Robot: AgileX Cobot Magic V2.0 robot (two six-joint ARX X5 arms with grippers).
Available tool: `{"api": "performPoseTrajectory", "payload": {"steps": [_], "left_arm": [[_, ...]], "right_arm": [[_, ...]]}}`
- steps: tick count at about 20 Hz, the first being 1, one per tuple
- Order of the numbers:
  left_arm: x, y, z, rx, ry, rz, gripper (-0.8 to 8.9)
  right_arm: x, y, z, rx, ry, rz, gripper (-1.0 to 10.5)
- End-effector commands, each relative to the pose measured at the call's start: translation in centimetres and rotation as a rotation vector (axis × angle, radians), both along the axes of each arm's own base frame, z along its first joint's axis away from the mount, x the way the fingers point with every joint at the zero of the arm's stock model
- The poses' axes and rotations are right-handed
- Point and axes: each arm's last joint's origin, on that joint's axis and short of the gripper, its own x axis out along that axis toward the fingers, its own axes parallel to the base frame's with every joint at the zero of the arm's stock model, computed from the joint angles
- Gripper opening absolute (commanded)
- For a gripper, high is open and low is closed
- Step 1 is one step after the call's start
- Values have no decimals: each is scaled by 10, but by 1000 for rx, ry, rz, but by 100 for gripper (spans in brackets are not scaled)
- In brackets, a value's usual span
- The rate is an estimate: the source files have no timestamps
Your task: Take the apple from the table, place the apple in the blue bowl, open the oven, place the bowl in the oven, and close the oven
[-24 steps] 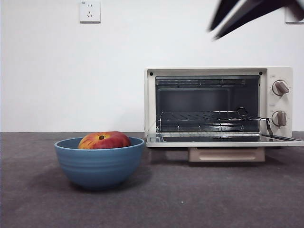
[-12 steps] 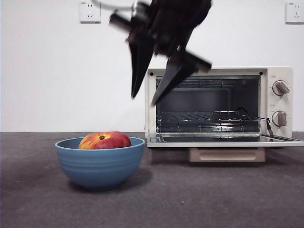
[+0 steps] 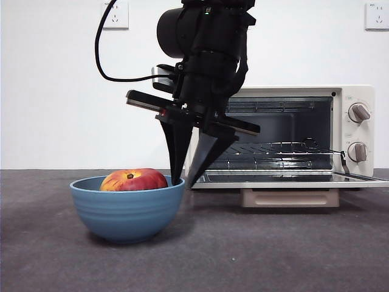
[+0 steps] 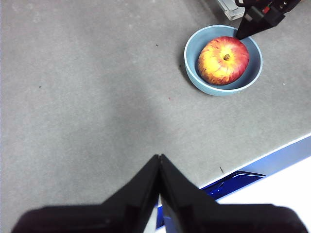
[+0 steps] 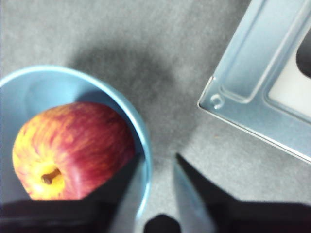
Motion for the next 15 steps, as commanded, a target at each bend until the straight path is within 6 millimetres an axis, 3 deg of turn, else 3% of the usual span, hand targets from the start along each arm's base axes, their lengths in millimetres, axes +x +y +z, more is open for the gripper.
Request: {"api": "performPoseTrajectory", "payload": {"steps": [1, 5, 15], "left_arm": [[0, 0, -1, -3, -1, 15, -6], [0, 0, -1, -3, -1, 15, -6], [0, 0, -1, -3, -1, 15, -6]], "right_arm": [[1, 2, -6, -8, 14, -15, 60], [-2, 6, -7, -10, 13, -4, -6], [-4, 11, 0, -8, -14, -3, -8]]}}
